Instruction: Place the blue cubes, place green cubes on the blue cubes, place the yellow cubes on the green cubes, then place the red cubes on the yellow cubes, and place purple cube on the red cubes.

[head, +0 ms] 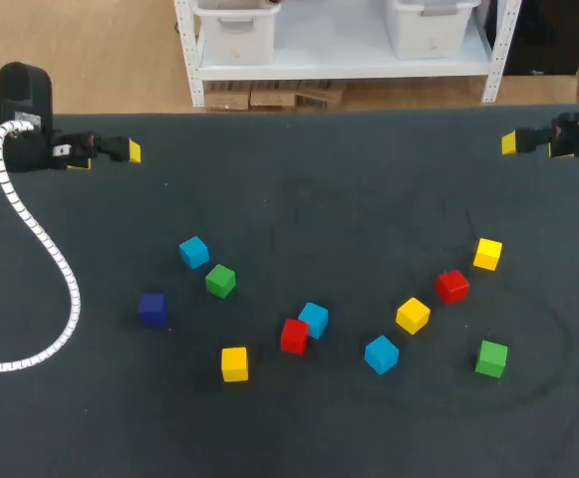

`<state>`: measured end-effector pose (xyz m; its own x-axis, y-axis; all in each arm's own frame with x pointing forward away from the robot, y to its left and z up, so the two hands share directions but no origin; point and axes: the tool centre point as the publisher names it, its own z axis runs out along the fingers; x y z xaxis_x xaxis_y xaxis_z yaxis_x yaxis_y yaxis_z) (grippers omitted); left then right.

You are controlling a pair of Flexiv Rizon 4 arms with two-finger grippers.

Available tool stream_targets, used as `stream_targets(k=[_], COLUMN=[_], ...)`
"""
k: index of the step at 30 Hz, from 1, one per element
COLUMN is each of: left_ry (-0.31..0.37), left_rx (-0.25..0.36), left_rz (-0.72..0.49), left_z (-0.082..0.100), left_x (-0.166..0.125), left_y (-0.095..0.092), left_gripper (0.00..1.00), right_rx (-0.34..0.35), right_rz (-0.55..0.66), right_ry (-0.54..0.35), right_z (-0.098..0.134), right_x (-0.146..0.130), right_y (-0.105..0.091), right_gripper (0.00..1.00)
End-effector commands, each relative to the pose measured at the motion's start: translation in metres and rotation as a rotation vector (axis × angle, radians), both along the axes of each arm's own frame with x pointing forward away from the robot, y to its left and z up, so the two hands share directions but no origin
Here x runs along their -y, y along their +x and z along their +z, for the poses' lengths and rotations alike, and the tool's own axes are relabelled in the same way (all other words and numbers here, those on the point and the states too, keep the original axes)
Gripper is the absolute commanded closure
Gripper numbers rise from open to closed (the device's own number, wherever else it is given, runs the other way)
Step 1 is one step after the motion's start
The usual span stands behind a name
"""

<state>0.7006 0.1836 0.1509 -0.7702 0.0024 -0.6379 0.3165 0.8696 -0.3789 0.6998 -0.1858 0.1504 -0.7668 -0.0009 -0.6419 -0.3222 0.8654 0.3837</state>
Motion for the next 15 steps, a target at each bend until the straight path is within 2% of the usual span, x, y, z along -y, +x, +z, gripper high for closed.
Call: stream_targets(k=[1, 11, 14, 15], left_ry=[-0.005, -0.005, -0.005, -0.005], left_rx=[0.004, 0.004, 0.004, 0.004], left_rz=[-0.002, -0.002, -0.002, -0.002], left_z=[-0.001, -0.001, -0.001, -0.001], left_x=[-0.001, -0.001, -0.001, -0.001], left_y=[-0.001, -0.001, -0.001, -0.001], left_gripper=[0.0, 0.0, 0.0, 0.0], right_rx=[0.0, -0.051, -0.072, -0.075], right_rz=[0.0, 0.02, 0.043, 0.071], right_ry=[0.001, -0.066, -0.111, -0.15], right_z=[0.0, -0.014, -0.017, -0.018], right_x=[0.0, -0.003, -0.005, -0.009], right_y=[0.0, -0.003, -0.008, -0.012], right_gripper=[0.0, 0.0, 0.0, 0.0])
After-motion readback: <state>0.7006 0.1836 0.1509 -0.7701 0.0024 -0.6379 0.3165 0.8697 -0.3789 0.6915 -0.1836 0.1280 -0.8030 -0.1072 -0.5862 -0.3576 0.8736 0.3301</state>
